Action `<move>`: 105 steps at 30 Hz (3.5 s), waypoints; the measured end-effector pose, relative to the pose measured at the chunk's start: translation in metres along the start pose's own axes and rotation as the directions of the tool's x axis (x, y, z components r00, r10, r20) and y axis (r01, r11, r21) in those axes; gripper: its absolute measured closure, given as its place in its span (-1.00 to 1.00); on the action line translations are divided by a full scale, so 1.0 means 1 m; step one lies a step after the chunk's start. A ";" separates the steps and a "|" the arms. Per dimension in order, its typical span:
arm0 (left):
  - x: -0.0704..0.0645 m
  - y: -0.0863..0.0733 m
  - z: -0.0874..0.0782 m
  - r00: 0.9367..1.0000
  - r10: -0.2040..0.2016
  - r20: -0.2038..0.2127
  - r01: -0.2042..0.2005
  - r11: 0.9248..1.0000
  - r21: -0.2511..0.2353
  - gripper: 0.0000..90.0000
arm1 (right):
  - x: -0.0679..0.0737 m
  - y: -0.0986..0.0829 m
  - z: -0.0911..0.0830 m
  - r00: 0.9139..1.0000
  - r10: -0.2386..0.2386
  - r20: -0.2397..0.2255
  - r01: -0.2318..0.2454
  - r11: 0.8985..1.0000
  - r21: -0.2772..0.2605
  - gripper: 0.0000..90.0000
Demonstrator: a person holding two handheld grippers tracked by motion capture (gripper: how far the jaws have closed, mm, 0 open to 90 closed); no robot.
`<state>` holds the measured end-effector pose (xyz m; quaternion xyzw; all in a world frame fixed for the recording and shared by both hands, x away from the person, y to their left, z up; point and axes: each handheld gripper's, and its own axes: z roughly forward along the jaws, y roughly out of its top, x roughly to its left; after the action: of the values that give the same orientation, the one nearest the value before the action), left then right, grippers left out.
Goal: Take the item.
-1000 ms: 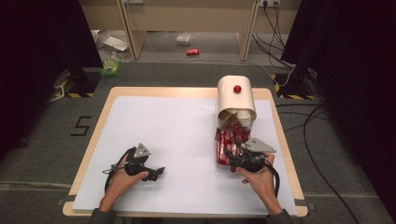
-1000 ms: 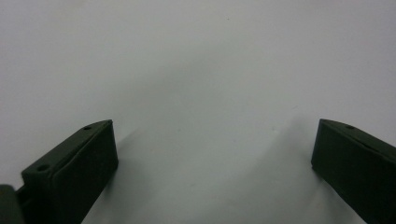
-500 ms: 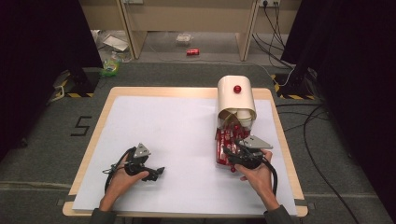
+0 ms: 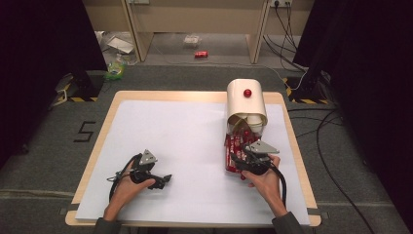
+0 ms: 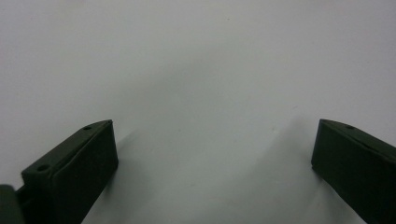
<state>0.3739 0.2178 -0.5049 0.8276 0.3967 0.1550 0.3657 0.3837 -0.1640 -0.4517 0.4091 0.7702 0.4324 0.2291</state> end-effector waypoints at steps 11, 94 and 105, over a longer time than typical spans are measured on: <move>0.000 0.000 0.000 1.000 0.000 -0.001 0.000 1.000 0.000 -1.00 | 0.002 0.001 0.007 1.000 0.007 0.008 -0.007 1.000 0.016 0.05; 0.000 0.000 0.000 1.000 0.000 0.001 0.000 1.000 -0.001 -1.00 | -0.033 -0.022 -0.083 0.996 0.090 -0.013 -0.091 0.991 -0.099 0.90; 0.000 0.000 0.000 1.000 0.000 0.001 0.000 1.000 -0.001 -1.00 | -0.045 -0.029 -0.098 0.993 0.117 0.023 -0.113 0.986 -0.122 0.90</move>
<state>0.3739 0.2180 -0.5049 0.8276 0.3963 0.1549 0.3661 0.3269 -0.2563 -0.4259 0.4449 0.7142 0.4842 0.2397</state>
